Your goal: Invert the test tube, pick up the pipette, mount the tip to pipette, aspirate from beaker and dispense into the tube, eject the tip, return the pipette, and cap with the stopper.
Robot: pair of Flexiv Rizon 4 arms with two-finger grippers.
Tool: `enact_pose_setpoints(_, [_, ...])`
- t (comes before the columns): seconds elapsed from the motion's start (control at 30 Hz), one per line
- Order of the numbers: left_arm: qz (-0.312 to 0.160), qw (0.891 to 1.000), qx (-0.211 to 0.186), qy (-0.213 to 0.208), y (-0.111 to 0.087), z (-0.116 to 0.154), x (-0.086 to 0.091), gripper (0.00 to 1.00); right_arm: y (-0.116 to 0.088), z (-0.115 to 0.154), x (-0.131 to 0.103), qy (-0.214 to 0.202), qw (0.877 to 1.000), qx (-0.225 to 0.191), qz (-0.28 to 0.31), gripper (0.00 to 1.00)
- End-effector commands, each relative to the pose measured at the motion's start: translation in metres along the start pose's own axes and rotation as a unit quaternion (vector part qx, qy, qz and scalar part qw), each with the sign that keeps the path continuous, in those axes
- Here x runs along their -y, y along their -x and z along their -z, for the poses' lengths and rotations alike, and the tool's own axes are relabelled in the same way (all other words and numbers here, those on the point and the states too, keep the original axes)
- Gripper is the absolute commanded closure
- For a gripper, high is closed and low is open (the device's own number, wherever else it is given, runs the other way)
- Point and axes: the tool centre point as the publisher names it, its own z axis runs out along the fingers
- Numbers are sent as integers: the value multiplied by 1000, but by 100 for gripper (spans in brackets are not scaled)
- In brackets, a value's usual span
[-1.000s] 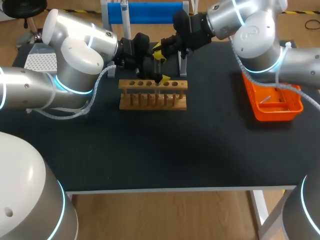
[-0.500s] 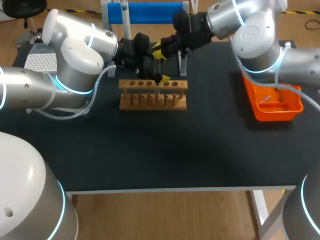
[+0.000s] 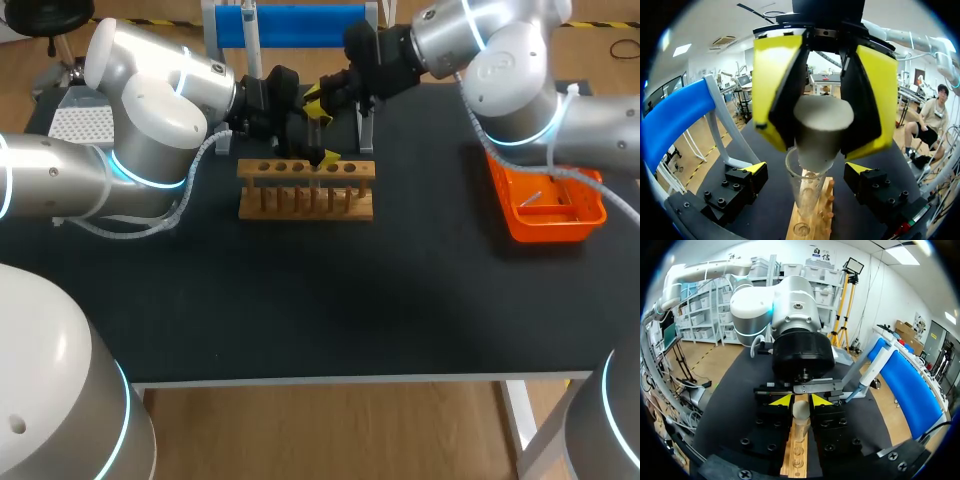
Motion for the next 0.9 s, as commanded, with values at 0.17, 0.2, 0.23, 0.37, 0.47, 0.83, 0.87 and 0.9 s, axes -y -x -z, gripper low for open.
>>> enact_pose_setpoints(0.17, [0, 1000, -1, 1, 0, 0, 0, 0, 1, -2, 5, -4, 1000, -2, -4, 100])
enact_pose_setpoints(0.2, [0, 1000, -1, 1, 0, 0, 0, 0, 1, -2, 5, -4, 1000, -2, -4, 100])
enact_pose_setpoints(0.23, [0, 1000, -1, 1, 0, 0, 0, 0, 1, -2, 5, -4, 1000, -2, -5, 100])
enact_pose_setpoints(0.37, [0, 1000, -1, 1, 0, 0, 0, 0, 2, 0, 5, -2, 1000, 1, -5, 100])
enact_pose_setpoints(0.47, [0, 1000, -1, 1, 0, 0, 0, 0, 3, 1, 3, 1, 1000, 3, -3, 100])
enact_pose_setpoints(0.83, [0, 1000, -1, 1, 0, 0, 0, 0, 4, 3, -1, 7, 1000, 6, 2, 100])
enact_pose_setpoints(0.87, [0, 1000, -1, 1, 0, 0, 0, 0, 4, 3, -1, 6, 1000, 7, 2, 100])
enact_pose_setpoints(0.9, [0, 1000, -1, 1, 0, 0, 0, 0, 4, 2, -1, 6, 1000, 7, 2, 100])
